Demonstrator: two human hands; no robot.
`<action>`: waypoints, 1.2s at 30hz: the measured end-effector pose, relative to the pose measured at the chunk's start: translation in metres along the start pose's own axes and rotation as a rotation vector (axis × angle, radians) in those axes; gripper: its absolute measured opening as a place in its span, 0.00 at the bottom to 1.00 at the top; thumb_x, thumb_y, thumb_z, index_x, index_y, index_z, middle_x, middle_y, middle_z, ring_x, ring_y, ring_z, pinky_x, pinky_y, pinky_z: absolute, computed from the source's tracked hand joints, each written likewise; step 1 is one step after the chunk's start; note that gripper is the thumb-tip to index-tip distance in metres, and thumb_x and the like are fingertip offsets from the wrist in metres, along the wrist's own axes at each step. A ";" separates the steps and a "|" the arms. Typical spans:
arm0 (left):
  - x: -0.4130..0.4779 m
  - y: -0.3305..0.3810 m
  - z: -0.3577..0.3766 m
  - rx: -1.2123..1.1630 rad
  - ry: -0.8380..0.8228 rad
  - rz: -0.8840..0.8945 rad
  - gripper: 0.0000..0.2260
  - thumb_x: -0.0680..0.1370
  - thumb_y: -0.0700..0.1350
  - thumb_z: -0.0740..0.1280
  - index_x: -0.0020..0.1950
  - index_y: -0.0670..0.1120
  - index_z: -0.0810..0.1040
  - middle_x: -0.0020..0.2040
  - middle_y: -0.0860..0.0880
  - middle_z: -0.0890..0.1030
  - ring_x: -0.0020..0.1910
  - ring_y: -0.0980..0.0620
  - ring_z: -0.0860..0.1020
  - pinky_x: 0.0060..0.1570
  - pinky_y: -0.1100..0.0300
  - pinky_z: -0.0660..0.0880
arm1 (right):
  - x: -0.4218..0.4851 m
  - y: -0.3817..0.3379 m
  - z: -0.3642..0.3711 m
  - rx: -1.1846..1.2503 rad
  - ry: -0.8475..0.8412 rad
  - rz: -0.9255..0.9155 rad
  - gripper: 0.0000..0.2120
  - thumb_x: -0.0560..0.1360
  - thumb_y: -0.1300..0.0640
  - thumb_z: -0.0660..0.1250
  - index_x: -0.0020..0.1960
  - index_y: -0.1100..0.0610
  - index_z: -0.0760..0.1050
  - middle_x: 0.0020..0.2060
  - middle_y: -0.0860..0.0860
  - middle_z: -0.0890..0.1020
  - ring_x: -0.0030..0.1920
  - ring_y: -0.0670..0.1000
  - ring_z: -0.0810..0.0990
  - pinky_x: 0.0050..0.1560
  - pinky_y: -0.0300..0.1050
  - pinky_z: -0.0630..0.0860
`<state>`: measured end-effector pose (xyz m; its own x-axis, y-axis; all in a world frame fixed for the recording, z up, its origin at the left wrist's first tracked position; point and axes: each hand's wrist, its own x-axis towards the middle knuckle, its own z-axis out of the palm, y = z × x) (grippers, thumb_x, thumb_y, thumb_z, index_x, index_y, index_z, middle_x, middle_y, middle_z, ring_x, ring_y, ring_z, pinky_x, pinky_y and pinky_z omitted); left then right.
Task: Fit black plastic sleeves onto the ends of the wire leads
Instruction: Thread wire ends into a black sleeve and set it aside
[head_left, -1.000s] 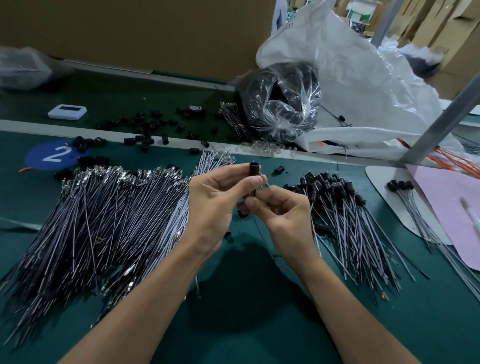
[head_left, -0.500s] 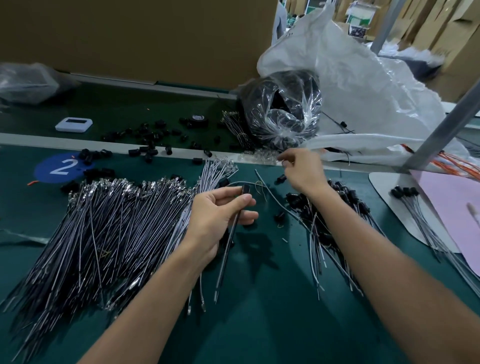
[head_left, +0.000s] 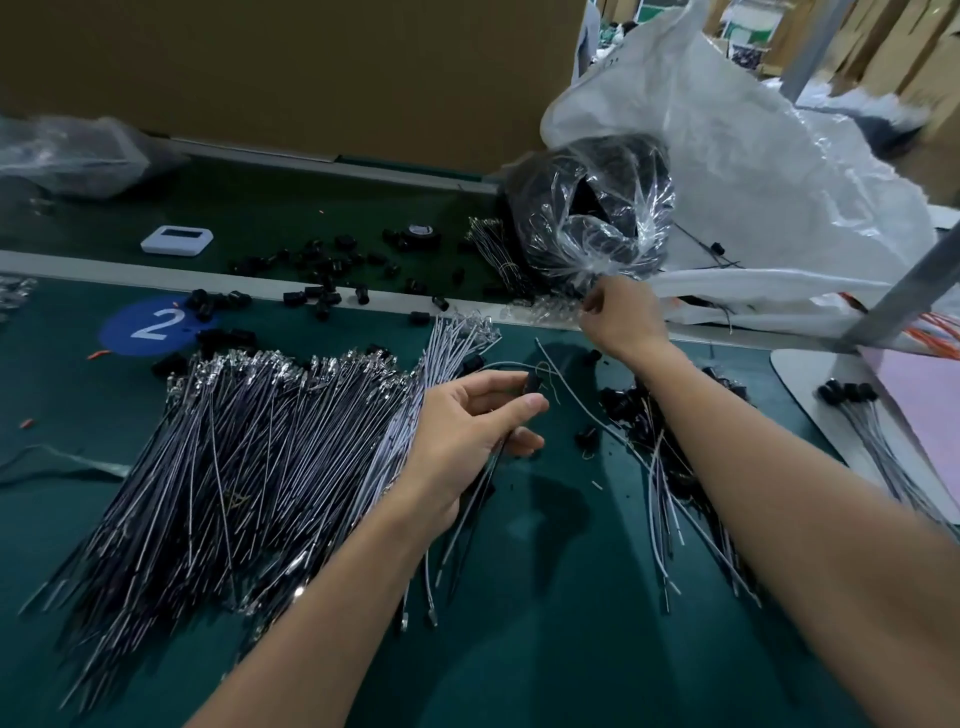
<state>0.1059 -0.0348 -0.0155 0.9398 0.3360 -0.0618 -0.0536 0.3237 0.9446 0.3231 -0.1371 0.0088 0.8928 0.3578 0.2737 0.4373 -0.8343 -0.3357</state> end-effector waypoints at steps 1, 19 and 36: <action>0.001 0.000 0.000 -0.005 -0.005 0.010 0.08 0.72 0.37 0.74 0.50 0.43 0.83 0.43 0.44 0.86 0.30 0.51 0.82 0.34 0.61 0.80 | -0.006 -0.003 -0.005 0.099 0.034 0.003 0.07 0.73 0.63 0.67 0.50 0.62 0.80 0.45 0.57 0.82 0.46 0.55 0.79 0.47 0.44 0.75; -0.001 -0.006 0.008 0.175 -0.082 0.153 0.12 0.70 0.28 0.73 0.50 0.42 0.84 0.35 0.46 0.85 0.31 0.52 0.83 0.35 0.63 0.80 | -0.153 -0.009 -0.037 0.745 -0.047 -0.265 0.13 0.74 0.68 0.70 0.48 0.51 0.83 0.41 0.45 0.85 0.42 0.43 0.82 0.47 0.42 0.78; -0.001 -0.003 0.007 0.265 -0.152 0.218 0.11 0.70 0.30 0.74 0.45 0.45 0.84 0.35 0.40 0.84 0.26 0.51 0.79 0.31 0.63 0.78 | -0.151 -0.003 -0.037 0.678 0.021 -0.362 0.10 0.73 0.69 0.70 0.51 0.59 0.84 0.40 0.47 0.82 0.39 0.41 0.78 0.42 0.31 0.70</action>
<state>0.1069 -0.0423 -0.0164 0.9563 0.2304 0.1800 -0.1877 0.0119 0.9821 0.1830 -0.2041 0.0018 0.6822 0.5455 0.4869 0.6786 -0.2244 -0.6994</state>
